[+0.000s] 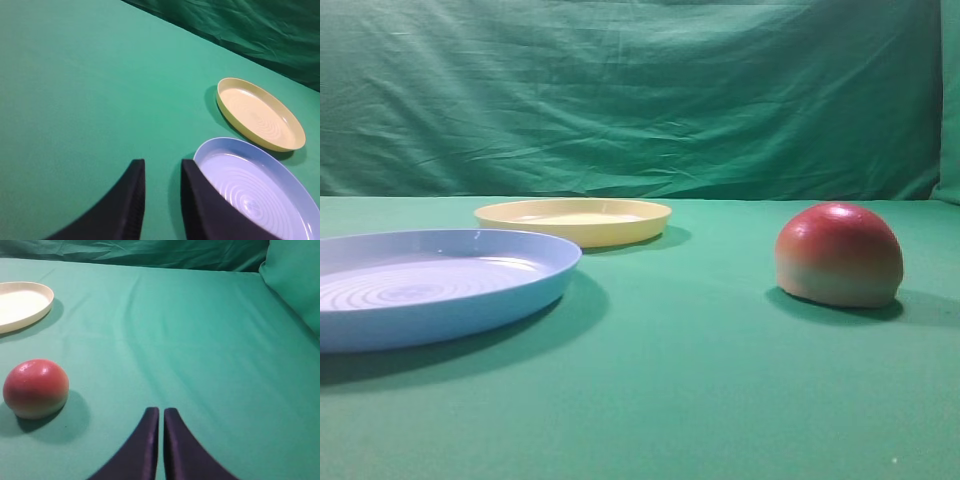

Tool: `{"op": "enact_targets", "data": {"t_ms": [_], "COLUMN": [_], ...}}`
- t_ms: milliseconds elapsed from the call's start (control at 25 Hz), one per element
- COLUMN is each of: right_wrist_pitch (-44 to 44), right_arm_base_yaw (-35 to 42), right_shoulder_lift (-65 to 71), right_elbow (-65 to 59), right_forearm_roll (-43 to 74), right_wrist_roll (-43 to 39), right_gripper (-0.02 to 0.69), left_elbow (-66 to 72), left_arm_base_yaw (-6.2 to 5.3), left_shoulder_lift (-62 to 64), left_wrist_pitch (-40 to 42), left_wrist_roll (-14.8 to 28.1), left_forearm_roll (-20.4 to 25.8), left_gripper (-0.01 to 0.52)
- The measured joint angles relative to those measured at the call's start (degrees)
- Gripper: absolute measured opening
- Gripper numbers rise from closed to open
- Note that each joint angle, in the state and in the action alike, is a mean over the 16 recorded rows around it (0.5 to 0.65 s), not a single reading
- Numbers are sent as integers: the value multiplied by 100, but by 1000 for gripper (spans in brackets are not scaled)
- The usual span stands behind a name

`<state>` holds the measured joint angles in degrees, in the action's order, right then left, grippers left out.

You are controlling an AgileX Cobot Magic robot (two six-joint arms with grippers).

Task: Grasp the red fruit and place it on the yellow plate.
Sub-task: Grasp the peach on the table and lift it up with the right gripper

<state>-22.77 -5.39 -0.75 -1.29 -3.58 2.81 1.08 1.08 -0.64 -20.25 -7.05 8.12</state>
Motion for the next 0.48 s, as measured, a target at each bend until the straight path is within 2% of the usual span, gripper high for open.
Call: {"op": "enact_targets", "data": {"t_ms": [280,480], "right_wrist_pitch": [82,516], "right_arm_base_yaw": [0,0], "right_shoulder_lift": [0,0], "right_elbow": [-4,-12], "right_forearm_roll": [-81,-497], "right_wrist_roll": [-23,-101], "right_gripper": [0,0], "left_elbow": [0,0], "left_arm_base_yaw": [0,0], "left_shoulder_lift": [0,0], "left_wrist_pitch": [0,0], "left_wrist_roll": [0,0], "left_forearm_roll": [0,0], "left_gripper": [157,157]}}
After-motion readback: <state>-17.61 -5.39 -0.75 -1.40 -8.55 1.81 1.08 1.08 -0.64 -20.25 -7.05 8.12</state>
